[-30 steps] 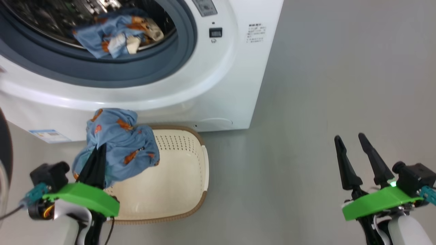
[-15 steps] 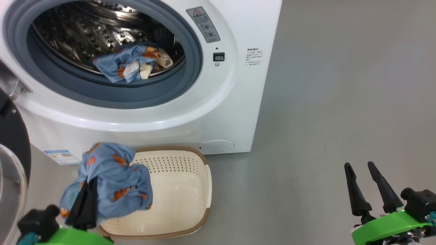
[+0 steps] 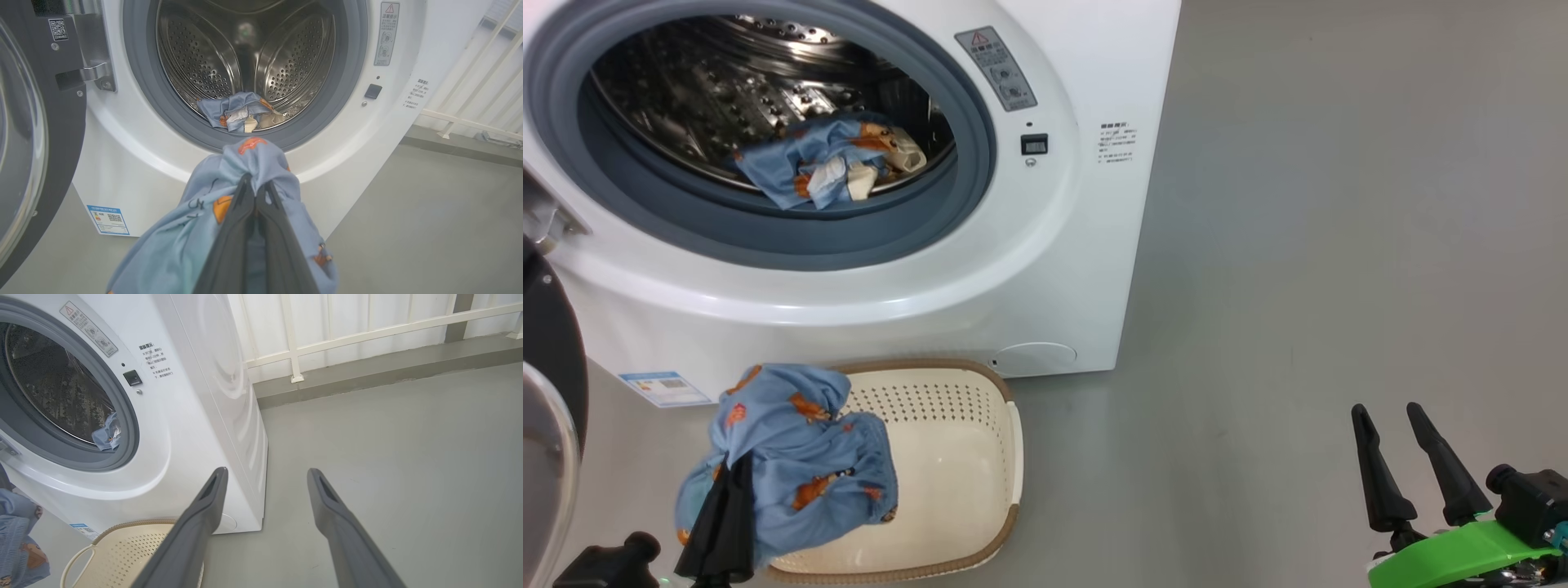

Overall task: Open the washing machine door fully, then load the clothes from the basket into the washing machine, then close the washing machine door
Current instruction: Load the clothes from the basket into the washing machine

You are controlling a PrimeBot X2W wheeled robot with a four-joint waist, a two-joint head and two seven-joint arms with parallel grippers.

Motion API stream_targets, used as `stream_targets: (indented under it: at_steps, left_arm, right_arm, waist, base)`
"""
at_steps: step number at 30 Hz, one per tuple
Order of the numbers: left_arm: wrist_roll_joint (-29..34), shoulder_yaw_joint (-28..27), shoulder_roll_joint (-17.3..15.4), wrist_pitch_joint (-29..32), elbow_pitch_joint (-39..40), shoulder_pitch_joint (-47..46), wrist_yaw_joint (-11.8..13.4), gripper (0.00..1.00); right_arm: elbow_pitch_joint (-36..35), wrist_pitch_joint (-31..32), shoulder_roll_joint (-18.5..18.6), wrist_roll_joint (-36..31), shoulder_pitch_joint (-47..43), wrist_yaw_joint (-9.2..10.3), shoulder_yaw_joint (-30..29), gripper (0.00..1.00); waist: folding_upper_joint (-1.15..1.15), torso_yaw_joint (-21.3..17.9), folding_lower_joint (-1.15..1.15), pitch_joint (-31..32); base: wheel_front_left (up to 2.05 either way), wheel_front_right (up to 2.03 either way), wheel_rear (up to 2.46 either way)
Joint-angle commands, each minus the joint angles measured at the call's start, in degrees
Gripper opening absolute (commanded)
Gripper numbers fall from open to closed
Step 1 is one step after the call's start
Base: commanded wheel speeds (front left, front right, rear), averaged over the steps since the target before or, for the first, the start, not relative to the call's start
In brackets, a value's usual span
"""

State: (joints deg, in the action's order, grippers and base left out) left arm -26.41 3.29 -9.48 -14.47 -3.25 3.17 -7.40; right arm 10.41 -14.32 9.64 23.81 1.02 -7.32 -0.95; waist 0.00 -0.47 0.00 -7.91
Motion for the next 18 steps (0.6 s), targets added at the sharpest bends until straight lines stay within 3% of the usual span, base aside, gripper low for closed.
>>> stream_targets:
  at_steps: [1, 9, 18]
  left_arm:
    - [0.49, -2.38, -0.71, -0.52, 1.86, -1.18, -0.09, 0.0]
    - [-1.0, -1.97, -1.35, -0.52, 1.63, -7.07, -0.09, 0.0]
    - [-1.92, -2.18, -4.29, -0.52, -3.33, -22.82, -0.09, 0.0]
  right_arm:
    - [-1.56, -0.68, 0.68, 0.03, -0.07, -0.17, 1.06, 1.0]
    - [-2.41, -0.68, 0.06, -0.31, 1.51, -0.17, 0.94, 1.0]
    - [-3.06, -0.68, -1.1, -0.72, 5.46, -0.17, 1.76, 1.0]
  waist:
    - [0.0, -0.12, 0.0, -0.4]
    - [0.0, -0.59, 0.0, -3.91]
    - [0.0, -2.26, 0.0, -10.46]
  base:
    - [0.0, 0.0, 0.0]
    - [0.0, 0.0, 0.0]
    - [0.0, 0.0, 0.0]
